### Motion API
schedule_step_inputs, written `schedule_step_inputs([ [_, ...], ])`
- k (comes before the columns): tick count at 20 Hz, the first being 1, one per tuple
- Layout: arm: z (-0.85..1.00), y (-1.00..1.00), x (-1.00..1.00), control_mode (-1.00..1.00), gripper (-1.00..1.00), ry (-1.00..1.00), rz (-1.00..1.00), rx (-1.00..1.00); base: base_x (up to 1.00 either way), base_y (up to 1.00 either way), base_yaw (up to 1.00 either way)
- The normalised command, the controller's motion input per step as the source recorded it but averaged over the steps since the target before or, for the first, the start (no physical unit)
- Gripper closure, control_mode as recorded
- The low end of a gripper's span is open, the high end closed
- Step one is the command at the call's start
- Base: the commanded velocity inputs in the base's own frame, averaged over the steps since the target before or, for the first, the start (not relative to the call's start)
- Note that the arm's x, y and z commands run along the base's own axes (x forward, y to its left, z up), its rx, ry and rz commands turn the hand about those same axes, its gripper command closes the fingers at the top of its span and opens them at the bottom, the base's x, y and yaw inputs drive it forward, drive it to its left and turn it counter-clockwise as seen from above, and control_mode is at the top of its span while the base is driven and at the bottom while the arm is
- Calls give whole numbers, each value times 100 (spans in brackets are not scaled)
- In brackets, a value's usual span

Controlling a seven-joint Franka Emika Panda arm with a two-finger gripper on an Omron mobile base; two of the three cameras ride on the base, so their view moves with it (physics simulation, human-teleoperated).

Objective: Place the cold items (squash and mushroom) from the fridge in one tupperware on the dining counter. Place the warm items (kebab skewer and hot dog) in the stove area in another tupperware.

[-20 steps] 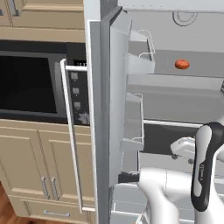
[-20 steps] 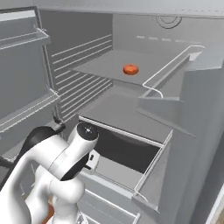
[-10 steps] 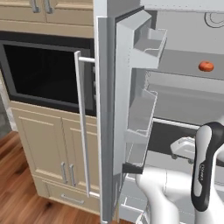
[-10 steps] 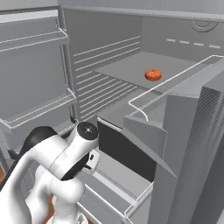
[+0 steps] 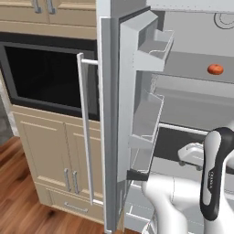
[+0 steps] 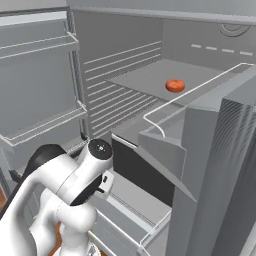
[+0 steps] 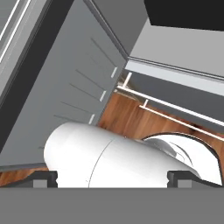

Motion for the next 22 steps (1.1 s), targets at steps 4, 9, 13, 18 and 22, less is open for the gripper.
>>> schedule_step_inputs([
  [4,-4,-21,0,-100,-100,1,-4,0,0,-59,-9],
  [9,-6,-96,0,-100,-100,8,-45,0,0,0,0],
  [13,10,-72,0,-100,-100,3,-53,0,0,0,0],
  [18,66,-4,29,-100,-100,0,-32,-34,0,0,0],
  [22,94,14,56,-100,-100,0,-15,-50,0,0,0],
])
